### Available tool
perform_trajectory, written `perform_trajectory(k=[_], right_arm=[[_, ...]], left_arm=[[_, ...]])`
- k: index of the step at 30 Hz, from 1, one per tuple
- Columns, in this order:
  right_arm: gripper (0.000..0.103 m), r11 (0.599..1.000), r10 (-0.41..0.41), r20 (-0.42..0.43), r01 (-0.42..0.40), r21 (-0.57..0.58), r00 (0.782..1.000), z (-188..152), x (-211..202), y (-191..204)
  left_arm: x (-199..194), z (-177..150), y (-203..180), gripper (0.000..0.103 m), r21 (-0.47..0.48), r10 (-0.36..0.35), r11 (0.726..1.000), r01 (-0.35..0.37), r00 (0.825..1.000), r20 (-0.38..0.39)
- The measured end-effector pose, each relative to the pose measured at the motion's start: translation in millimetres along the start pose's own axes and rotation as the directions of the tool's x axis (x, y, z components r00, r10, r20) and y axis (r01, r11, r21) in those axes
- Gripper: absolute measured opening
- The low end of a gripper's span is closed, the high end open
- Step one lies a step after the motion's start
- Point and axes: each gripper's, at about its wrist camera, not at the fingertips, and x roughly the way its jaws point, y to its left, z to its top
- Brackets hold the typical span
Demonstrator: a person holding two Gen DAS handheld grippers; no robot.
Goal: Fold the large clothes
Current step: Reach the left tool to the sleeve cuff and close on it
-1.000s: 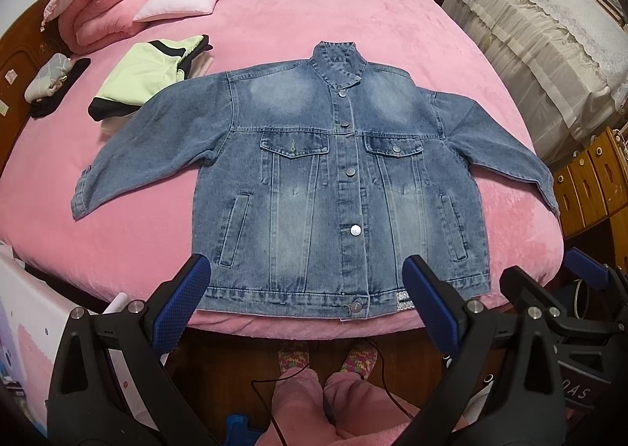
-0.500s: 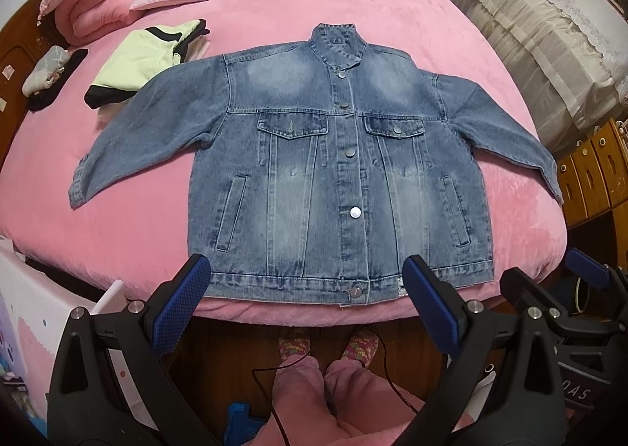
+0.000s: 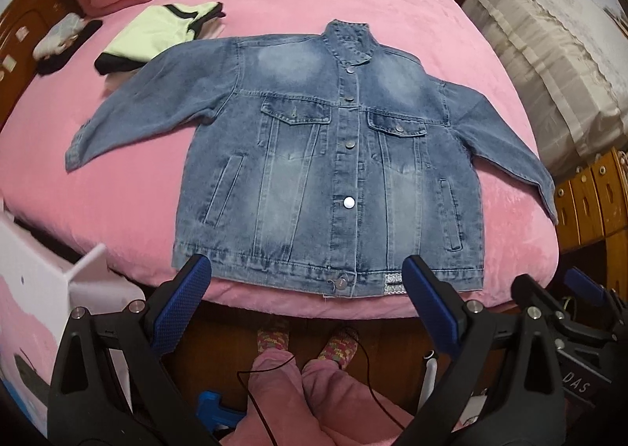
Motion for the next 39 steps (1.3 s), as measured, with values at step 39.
perform_trajectory(k=[39], right_arm=[[0.103,0.960,0.058,0.007,-0.054,-0.276,0.998,71,109,230]], left_arm=[[151,57,371,0.097,-0.775,0.040,0.617,-0.135,0.989,-0.140]])
